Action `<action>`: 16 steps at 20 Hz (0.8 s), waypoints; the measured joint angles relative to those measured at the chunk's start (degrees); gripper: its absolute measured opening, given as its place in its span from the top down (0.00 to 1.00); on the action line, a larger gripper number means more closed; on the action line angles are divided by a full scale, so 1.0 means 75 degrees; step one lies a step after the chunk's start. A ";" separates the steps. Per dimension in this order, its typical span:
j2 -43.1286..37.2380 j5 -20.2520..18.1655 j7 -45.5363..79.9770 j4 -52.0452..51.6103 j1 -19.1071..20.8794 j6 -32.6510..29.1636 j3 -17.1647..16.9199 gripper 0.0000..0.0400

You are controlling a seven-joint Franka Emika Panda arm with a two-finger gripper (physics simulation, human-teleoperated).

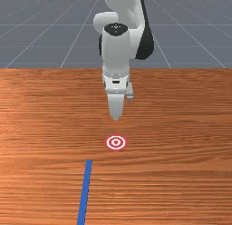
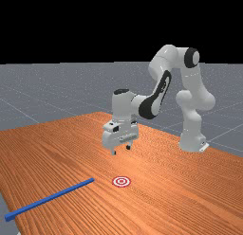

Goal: Pull the pivot to the target area

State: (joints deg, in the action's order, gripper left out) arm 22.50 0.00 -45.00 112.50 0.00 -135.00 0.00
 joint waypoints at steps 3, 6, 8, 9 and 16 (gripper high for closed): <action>0.0037 -0.0074 -0.0588 -0.0060 0.0324 0.0024 -0.0091 0.78; 0.0301 -0.0081 -0.0938 -0.0540 0.0647 0.0634 -0.0232 0.95; 0.0524 -0.0075 -0.0935 -0.0849 0.0670 0.1029 -0.0244 0.98; 0.0630 -0.0063 -0.0925 -0.0991 0.0666 0.1201 -0.0249 0.99; 0.0392 -0.0900 -0.1498 -0.0473 0.0948 0.0562 0.0151 1.00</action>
State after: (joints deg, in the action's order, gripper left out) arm 25.44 -6.75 -56.23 108.95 7.11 -130.78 1.13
